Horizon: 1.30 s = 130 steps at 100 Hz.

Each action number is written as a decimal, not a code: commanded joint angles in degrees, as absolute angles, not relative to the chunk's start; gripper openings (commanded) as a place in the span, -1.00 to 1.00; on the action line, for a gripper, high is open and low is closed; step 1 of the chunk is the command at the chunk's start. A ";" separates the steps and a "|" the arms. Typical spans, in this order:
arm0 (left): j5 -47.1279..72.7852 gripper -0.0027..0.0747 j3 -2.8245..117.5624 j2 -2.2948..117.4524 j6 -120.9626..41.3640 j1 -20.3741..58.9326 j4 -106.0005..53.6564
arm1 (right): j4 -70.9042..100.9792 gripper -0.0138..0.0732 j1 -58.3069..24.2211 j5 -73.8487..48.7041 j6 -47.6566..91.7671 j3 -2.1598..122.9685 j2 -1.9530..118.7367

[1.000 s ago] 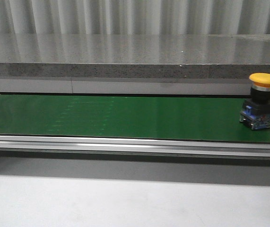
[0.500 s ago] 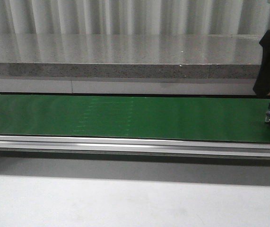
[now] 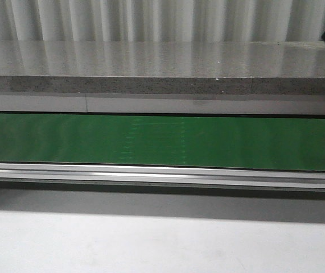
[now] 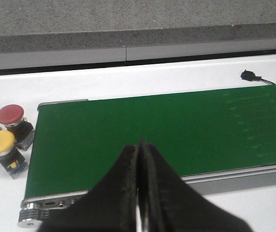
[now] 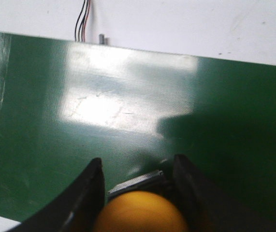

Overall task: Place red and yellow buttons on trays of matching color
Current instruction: 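Grasp the yellow button at the belt's far end with the right gripper, then carry the yellow button into the yellow tray and open the right gripper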

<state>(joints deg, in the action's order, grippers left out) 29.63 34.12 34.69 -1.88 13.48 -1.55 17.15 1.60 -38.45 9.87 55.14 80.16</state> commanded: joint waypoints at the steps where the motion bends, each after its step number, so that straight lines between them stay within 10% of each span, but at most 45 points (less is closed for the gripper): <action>1: 25.35 -0.98 35.78 34.71 -1.74 13.91 -1.69 | 16.48 -0.68 3.90 -36.32 6.53 55.33 75.13; 53: 25.35 -0.98 35.78 34.71 -1.74 13.91 -1.69 | 5.62 -0.68 23.98 -37.81 -3.57 43.87 55.93; 130: 25.35 -0.98 35.78 34.71 -1.74 13.91 -1.69 | 0.00 -0.68 44.10 -25.79 -8.66 36.39 64.72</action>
<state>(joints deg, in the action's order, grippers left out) 29.63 34.12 34.69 -1.88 13.48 -1.55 0.55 43.59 -31.55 -8.50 35.19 63.39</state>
